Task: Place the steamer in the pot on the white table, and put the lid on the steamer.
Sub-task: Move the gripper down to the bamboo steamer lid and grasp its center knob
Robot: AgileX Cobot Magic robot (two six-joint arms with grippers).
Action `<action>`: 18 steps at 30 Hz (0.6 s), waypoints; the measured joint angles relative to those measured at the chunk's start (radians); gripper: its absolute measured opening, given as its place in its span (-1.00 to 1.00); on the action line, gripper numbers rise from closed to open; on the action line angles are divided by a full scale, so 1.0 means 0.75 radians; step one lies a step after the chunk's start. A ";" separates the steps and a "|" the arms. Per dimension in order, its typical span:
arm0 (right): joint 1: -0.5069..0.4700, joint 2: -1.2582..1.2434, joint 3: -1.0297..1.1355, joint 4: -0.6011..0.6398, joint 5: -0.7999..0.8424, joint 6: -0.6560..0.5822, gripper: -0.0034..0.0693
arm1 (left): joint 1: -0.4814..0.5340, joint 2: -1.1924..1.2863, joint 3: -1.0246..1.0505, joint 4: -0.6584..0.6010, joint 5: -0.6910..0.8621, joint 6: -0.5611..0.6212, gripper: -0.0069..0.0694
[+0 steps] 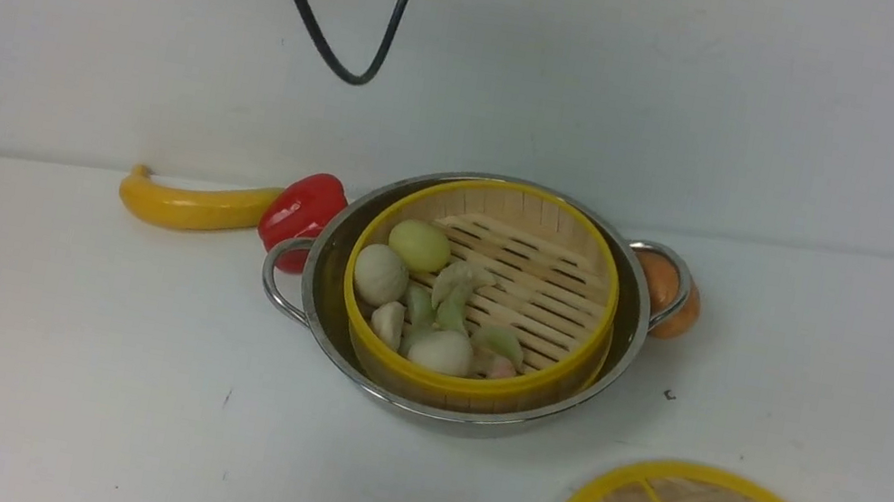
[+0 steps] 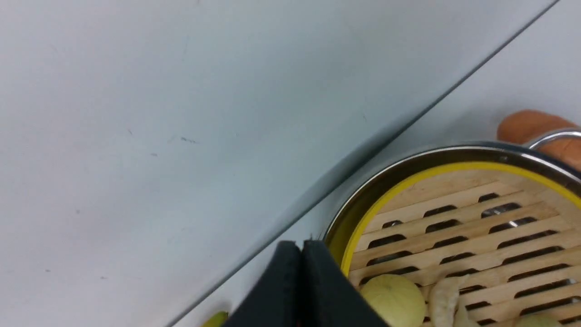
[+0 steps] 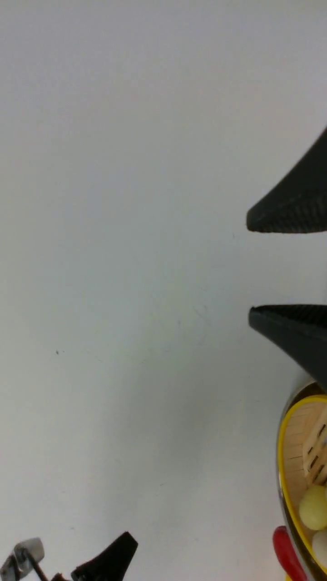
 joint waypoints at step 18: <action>0.000 0.000 0.000 0.000 -0.002 0.000 -0.24 | 0.000 -0.148 0.000 -0.229 0.003 -0.238 -0.74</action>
